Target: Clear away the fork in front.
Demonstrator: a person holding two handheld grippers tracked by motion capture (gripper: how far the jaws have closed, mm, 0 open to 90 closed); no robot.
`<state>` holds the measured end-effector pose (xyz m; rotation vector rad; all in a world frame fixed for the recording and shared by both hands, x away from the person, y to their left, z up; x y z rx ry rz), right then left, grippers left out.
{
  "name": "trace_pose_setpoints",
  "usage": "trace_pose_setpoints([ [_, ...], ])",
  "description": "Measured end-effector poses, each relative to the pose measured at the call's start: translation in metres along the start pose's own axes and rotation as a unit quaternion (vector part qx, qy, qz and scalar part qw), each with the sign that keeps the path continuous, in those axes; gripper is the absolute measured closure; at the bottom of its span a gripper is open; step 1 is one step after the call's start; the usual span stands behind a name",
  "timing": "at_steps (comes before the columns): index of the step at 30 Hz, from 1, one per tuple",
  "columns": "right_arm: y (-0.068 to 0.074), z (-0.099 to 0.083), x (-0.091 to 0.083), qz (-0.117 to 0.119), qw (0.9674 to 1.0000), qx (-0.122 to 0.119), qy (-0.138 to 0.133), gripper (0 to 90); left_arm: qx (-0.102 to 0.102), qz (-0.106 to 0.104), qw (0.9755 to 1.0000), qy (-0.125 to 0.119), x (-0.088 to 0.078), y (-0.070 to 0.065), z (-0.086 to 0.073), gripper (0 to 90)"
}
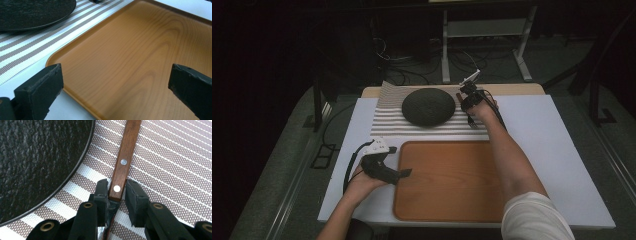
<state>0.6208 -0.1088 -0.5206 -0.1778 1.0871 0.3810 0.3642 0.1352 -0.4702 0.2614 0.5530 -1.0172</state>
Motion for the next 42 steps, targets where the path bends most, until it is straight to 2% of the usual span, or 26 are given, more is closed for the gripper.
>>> trace_pose_setpoints([
  [6, 0.000, -0.001, -0.001, 0.002, 1.0000, 0.007, 0.002, 76.3, -0.002, 0.001, 1.0000, -0.001, 0.000, 0.000, 0.000, 0.0],
  [13, 0.000, -0.001, -0.001, -0.005, 1.0000, 0.005, 0.000, 76.8, -0.002, 0.000, 1.0000, -0.001, 0.000, 0.000, 0.000, 0.0],
  [21, -0.004, -0.002, -0.008, 0.008, 0.9998, 0.016, -0.001, 77.0, -0.002, -0.002, 1.0000, -0.002, 0.000, 0.000, 0.000, 0.0],
  [28, -0.006, 0.002, -0.030, 0.028, 0.9993, 0.019, -0.015, 77.0, -0.002, -0.003, 1.0000, -0.004, 0.000, 0.000, 0.001, 0.0],
  [30, -0.007, 0.003, -0.042, 0.035, 0.9989, 0.019, -0.024, 77.0, -0.003, -0.003, 1.0000, -0.004, 0.000, 0.000, 0.001, 0.0],
  [42, -0.012, -0.001, -0.076, 0.052, 0.9972, 0.015, -0.051, 77.0, -0.002, -0.006, 1.0000, -0.004, 0.002, -0.002, 0.002, 0.0],
])
Point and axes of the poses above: each handheld gripper's, and its own axes: x roughly forward along the jaws, z roughly out of its top, y roughly to its left, the point moved 10 cm from there along x, roughly forward along the jaws, and after that the axes turned 4 degrees about x, right-handed, at the moved point
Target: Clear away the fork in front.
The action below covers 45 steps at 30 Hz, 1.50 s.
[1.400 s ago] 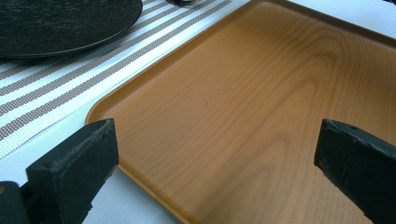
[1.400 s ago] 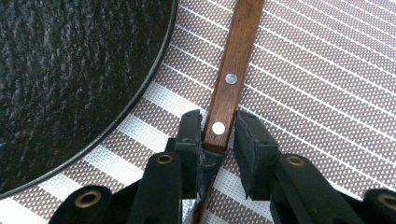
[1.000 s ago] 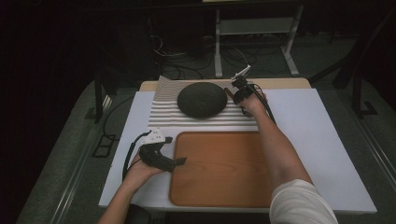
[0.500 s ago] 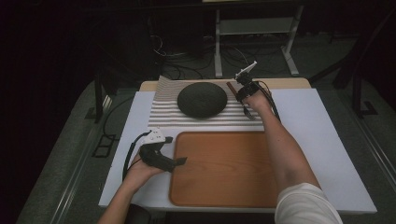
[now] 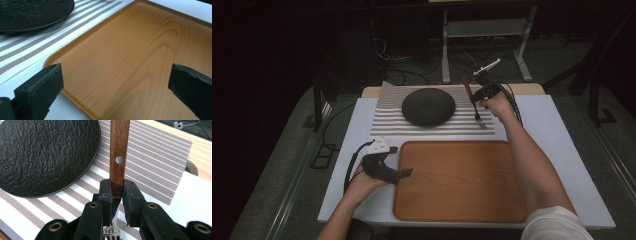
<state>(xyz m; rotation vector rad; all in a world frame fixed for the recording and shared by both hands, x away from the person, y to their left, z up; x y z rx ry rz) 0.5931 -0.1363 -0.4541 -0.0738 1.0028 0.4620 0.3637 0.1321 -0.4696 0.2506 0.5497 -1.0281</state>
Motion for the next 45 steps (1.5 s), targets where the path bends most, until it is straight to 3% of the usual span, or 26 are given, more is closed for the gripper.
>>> trace_pose_setpoints([
  [9, 0.007, -0.008, -0.032, 0.028, 0.9991, -0.002, -0.031, 77.0, -0.001, -0.001, 1.0000, -0.002, 0.000, -0.001, 0.001, 0.0],
  [17, 0.018, -0.028, -0.074, 0.060, 0.9950, -0.014, -0.079, 77.0, 0.000, -0.001, 1.0000, -0.003, 0.002, -0.003, 0.004, 0.0],
  [28, 0.036, -0.067, -0.116, 0.112, 0.9848, -0.040, -0.127, 76.9, 0.000, 0.002, 1.0000, -0.005, 0.007, -0.006, 0.009, 0.0],
  [39, 0.052, -0.094, -0.125, 0.150, 0.9762, -0.059, -0.145, 76.9, -0.003, 0.014, 0.9998, -0.016, 0.014, -0.009, 0.030, 0.0],
  [45, 0.061, -0.106, -0.136, 0.166, 0.9713, -0.066, -0.157, 76.9, 0.007, 0.018, 0.9995, -0.025, 0.015, -0.011, 0.048, 0.0],
])
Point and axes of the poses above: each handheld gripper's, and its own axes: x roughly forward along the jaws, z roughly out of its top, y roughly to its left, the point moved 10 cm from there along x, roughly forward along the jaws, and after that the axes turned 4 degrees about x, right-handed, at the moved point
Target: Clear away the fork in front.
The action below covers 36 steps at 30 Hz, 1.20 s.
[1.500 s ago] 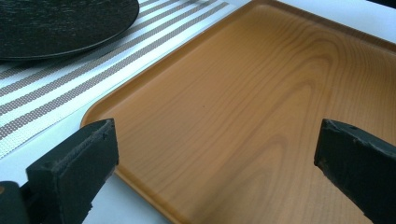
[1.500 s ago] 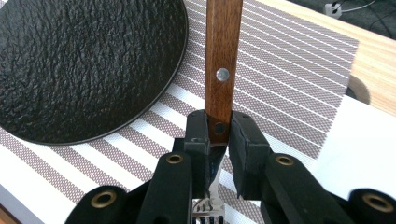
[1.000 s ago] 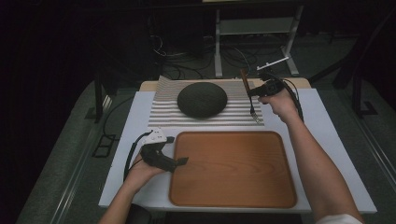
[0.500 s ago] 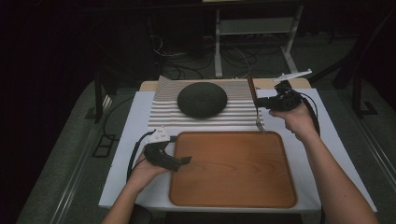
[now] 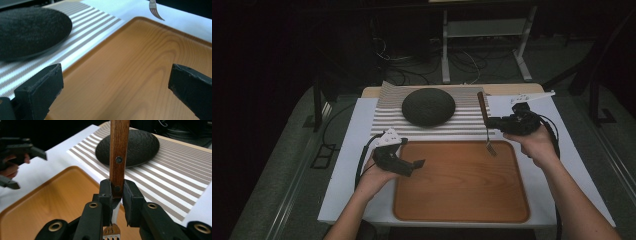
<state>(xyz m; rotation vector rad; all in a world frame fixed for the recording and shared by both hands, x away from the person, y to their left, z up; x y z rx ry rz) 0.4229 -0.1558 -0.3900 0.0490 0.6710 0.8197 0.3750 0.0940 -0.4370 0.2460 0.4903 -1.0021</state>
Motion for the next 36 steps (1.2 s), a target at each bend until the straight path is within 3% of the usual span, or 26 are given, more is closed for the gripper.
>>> trace_pose_setpoints([
  [6, 0.015, -0.006, -0.003, 0.017, 0.9998, -0.006, -0.006, 76.9, 0.009, -0.006, 0.9999, -0.009, 0.008, -0.005, 0.022, 0.0],
  [15, 0.026, -0.019, 0.004, 0.027, 0.9996, -0.012, 0.001, 76.9, 0.023, -0.014, 0.9992, -0.030, 0.019, -0.013, 0.059, 0.0],
  [22, 0.037, -0.026, 0.009, 0.035, 0.9992, -0.021, 0.004, 76.9, 0.020, -0.020, 0.9985, -0.046, 0.027, -0.018, 0.081, 7.0],
  [24, 0.040, -0.026, 0.011, 0.038, 0.9991, -0.022, 0.001, 76.8, 0.023, -0.022, 0.9981, -0.053, 0.029, -0.020, 0.086, 12.9],
  [36, 0.057, -0.027, 0.025, 0.050, 0.9981, -0.036, 0.004, 76.8, 0.008, -0.049, 0.9964, -0.069, 0.044, -0.030, 0.102, 28.5],
])
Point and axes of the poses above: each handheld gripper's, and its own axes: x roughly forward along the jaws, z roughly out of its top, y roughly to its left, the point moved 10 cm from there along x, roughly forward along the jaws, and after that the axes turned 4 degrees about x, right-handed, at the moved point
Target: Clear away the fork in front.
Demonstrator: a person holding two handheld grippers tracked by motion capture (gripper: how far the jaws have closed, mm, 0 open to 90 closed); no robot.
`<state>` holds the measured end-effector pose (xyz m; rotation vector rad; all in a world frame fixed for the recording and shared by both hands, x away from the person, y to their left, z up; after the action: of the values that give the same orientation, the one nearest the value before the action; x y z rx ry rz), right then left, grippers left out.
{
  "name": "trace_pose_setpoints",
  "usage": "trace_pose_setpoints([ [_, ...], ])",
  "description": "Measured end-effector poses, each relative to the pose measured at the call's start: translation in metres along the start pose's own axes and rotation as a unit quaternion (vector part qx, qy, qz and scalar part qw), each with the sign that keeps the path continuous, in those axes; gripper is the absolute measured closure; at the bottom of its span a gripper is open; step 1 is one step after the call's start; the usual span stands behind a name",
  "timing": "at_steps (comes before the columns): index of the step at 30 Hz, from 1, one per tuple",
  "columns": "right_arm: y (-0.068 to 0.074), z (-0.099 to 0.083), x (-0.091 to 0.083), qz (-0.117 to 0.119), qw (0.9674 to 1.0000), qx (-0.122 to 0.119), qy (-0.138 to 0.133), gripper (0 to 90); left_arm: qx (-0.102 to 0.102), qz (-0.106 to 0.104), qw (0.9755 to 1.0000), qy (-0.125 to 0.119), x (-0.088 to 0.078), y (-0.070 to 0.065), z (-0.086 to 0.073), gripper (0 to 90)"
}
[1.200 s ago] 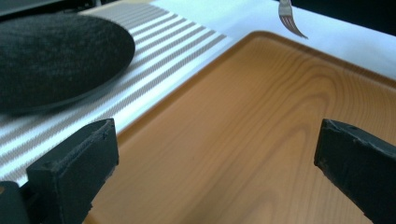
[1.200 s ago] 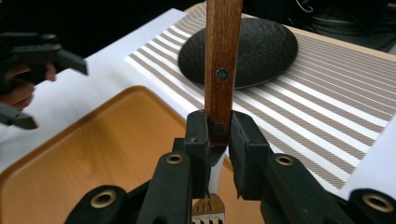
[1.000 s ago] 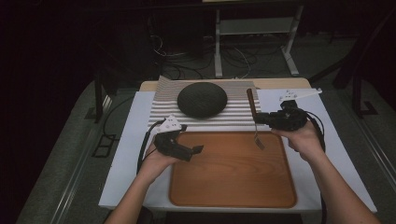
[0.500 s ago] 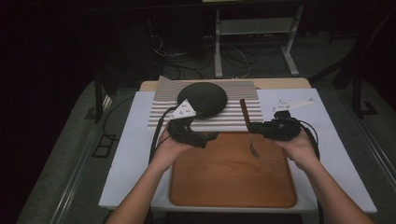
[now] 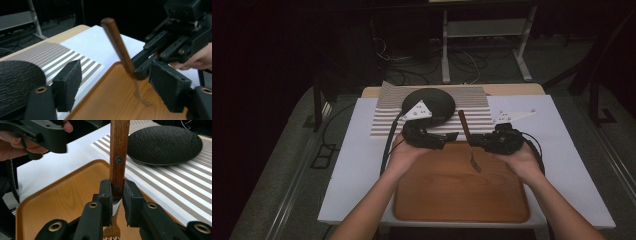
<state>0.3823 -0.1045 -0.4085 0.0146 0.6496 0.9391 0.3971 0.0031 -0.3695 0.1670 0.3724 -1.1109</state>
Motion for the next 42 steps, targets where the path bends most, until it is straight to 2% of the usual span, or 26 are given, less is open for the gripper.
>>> trace_pose_setpoints([
  [11, 0.010, 0.006, 0.005, 0.009, 0.9999, -0.008, -0.011, 76.8, -0.026, -0.027, 0.9993, -0.007, 0.019, -0.005, 0.003, 41.8],
  [17, 0.013, 0.007, 0.005, 0.012, 0.9998, -0.010, -0.012, 76.8, -0.033, -0.033, 0.9989, -0.009, 0.028, -0.008, 0.004, 44.9],
  [23, 0.012, 0.009, 0.005, 0.008, 0.9998, -0.010, -0.015, 76.8, -0.038, -0.037, 0.9986, -0.009, 0.033, -0.010, 0.004, 52.3],
  [30, 0.011, 0.009, 0.004, -0.001, 0.9997, -0.016, -0.017, 76.8, -0.058, -0.040, 0.9973, -0.021, 0.035, -0.008, 0.006, 69.0],
  [32, 0.011, 0.010, 0.004, -0.003, 0.9996, -0.020, -0.018, 76.7, -0.077, -0.059, 0.9948, -0.033, 0.035, -0.010, 0.008, 74.5],
  [33, 0.011, 0.010, 0.004, -0.007, 0.9994, -0.026, -0.021, 76.7, -0.076, -0.059, 0.9948, -0.033, 0.036, -0.011, 0.008, 76.1],
  [42, 0.012, 0.011, 0.005, -0.001, 0.9993, -0.028, -0.024, 75.5, -0.079, -0.059, 0.9945, -0.035, 0.033, -0.009, 0.009, 77.5],
])
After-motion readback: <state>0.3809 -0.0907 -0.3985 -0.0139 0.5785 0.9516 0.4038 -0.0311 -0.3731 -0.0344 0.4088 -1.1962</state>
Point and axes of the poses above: each handheld gripper's, and its own axes: x roughly forward along the jaws, z roughly out of its top, y roughly to its left, the point moved 10 cm from there along x, roughly forward along the jaws, and after that the axes turned 4 degrees about x, right-handed, at the moved point
